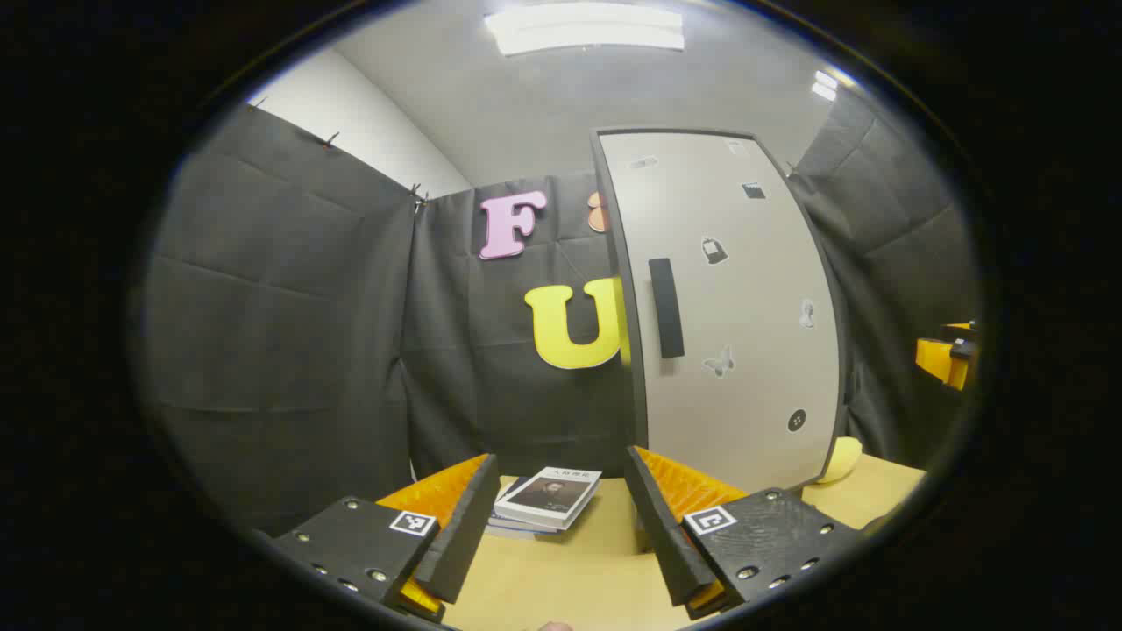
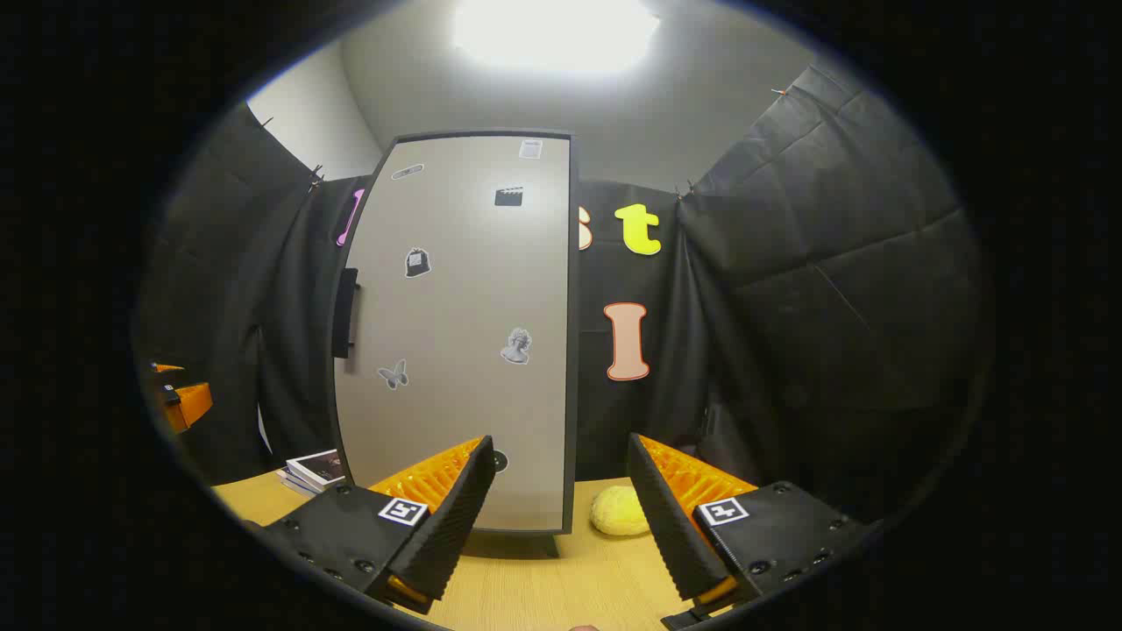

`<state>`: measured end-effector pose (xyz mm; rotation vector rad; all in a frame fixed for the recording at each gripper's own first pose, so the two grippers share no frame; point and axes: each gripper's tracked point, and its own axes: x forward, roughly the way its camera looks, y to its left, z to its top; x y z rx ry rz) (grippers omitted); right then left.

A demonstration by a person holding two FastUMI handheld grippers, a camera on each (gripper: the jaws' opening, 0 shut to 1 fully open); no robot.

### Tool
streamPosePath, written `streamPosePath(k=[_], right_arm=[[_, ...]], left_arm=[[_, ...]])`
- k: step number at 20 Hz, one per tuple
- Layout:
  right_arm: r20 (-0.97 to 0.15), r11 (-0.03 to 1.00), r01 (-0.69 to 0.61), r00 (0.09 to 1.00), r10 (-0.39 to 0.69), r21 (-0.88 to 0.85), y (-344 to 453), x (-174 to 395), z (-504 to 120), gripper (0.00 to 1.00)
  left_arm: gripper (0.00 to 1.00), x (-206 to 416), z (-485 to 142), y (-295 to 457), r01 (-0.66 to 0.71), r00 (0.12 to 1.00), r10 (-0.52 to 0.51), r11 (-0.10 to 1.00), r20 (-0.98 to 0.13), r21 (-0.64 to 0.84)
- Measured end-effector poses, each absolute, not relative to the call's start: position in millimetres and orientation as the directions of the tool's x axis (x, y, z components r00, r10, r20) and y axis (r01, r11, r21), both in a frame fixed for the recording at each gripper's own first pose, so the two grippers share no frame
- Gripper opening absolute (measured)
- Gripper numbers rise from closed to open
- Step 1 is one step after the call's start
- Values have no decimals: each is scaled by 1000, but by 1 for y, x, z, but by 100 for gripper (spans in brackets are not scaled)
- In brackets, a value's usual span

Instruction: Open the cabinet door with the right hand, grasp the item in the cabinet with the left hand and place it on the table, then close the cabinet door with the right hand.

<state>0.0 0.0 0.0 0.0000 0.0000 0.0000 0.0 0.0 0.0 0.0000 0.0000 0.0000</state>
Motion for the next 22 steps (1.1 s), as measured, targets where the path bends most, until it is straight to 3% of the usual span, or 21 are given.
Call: streamPosePath(k=[22], right_arm=[[23, 998, -51, 998, 50, 24, 27, 18, 27, 96]], left_arm=[[87, -7, 7, 32, -71, 997, 71, 997, 23, 16]])
